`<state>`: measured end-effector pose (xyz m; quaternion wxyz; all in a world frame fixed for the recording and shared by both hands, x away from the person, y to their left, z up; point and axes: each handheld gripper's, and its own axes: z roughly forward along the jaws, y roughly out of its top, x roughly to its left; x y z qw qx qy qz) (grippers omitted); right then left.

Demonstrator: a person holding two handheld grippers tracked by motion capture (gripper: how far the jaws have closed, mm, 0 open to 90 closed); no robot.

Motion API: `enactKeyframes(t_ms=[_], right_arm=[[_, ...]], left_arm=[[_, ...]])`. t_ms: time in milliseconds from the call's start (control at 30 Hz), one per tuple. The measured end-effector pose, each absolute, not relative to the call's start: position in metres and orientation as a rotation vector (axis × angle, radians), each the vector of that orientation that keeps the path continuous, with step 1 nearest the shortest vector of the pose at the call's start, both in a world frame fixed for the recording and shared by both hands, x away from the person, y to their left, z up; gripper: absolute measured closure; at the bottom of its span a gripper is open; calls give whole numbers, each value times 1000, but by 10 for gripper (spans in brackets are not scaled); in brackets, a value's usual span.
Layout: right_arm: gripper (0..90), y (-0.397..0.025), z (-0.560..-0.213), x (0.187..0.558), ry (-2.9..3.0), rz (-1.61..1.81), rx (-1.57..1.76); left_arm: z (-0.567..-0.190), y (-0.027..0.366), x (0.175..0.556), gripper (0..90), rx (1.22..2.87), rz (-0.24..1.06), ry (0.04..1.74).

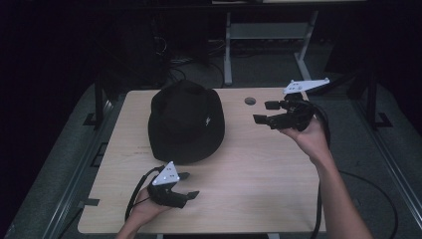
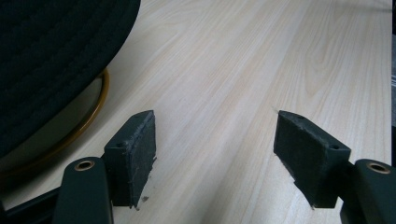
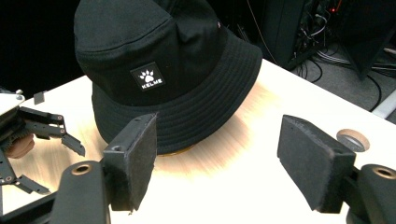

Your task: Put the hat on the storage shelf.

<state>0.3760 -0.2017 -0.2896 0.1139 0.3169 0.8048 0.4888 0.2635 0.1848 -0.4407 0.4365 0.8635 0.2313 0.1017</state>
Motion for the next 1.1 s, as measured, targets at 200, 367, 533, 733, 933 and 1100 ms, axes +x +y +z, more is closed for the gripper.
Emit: enactKeyframes(t_ms=[200, 367, 533, 733, 933, 1100], right_arm=[[270, -217, -299, 368, 2348, 1435, 965], [266, -229, -313, 358, 2332, 1447, 994], [257, -240, -327, 352, 2335, 1445, 1042], [245, -249, -341, 342, 2323, 1457, 1058], [233, -257, -356, 330, 2324, 1439, 1085], [219, -264, -366, 319, 2311, 1440, 1103]], left_arm=[[-441, 186, 263, 285, 2156, 258, 579], [-441, 186, 264, 279, 2155, 254, 583], [-441, 186, 263, 275, 2152, 253, 590], [-441, 188, 265, 266, 2152, 260, 595], [-440, 189, 265, 261, 2140, 264, 605], [-440, 190, 265, 253, 2139, 266, 614]])
